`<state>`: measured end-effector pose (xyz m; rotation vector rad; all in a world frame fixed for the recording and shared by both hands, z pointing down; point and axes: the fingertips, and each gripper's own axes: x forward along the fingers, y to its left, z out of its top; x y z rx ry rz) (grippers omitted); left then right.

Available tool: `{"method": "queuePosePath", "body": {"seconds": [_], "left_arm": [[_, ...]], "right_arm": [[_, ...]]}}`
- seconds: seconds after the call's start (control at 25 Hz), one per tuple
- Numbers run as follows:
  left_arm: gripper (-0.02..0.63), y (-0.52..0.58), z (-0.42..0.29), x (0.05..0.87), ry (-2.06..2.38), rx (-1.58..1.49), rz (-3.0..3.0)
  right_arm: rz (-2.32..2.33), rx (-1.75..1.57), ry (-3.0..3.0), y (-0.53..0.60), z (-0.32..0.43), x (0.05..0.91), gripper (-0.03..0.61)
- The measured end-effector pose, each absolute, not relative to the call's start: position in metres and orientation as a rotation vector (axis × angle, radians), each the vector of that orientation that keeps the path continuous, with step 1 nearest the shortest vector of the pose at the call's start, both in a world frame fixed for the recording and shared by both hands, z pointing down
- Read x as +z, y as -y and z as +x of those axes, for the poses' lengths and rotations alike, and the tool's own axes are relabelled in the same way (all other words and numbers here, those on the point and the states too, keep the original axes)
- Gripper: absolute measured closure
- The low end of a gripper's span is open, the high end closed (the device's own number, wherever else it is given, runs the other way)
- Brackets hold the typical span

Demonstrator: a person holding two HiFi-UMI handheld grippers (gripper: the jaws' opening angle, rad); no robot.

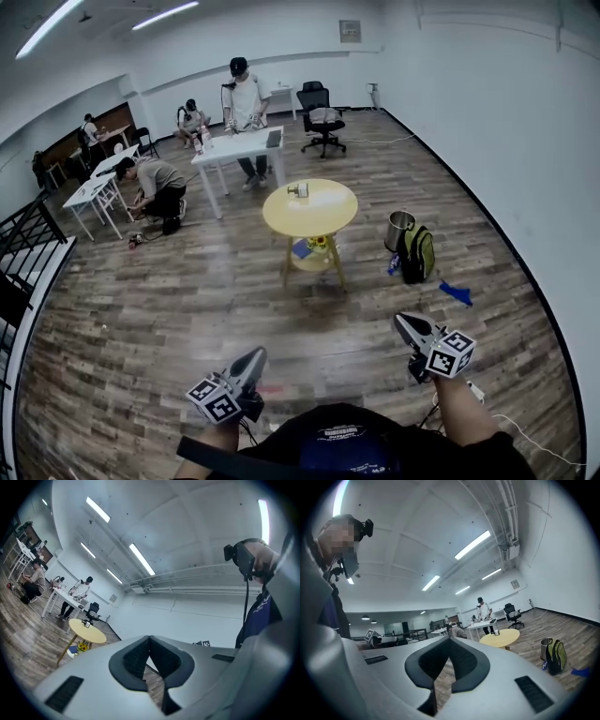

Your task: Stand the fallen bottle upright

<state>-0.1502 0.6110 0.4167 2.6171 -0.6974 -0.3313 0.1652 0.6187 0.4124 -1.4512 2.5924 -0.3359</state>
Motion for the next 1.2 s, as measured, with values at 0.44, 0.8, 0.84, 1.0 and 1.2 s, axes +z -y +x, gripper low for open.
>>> {"method": "queuePosePath", "body": {"seconds": [0.44, 0.8, 0.84, 1.0, 1.2], "left_arm": [[0.603, -0.446, -0.290, 0.408, 0.631, -0.294, 2.689], [0.603, -0.371, -0.321, 0.422, 0.650, -0.289, 2.645], [0.603, -0.363, -0.320, 0.424, 0.655, -0.286, 2.641], [0.603, -0.336, -0.306, 0.427, 0.698, -0.272, 2.627], [0.603, -0.290, -0.258, 0.426, 0.768, -0.269, 2.650]], "right_arm": [[-1.492, -0.254, -2.542, -0.464, 0.024, 0.387, 0.572], [-1.502, -0.315, -2.538, -0.385, 0.001, 0.402, 0.572], [-1.496, -0.321, -2.539, -0.375, 0.002, 0.403, 0.572], [-1.449, -0.326, -2.559, -0.336, 0.016, 0.406, 0.572], [-1.378, -0.335, -2.585, -0.277, 0.064, 0.408, 0.572]]}}
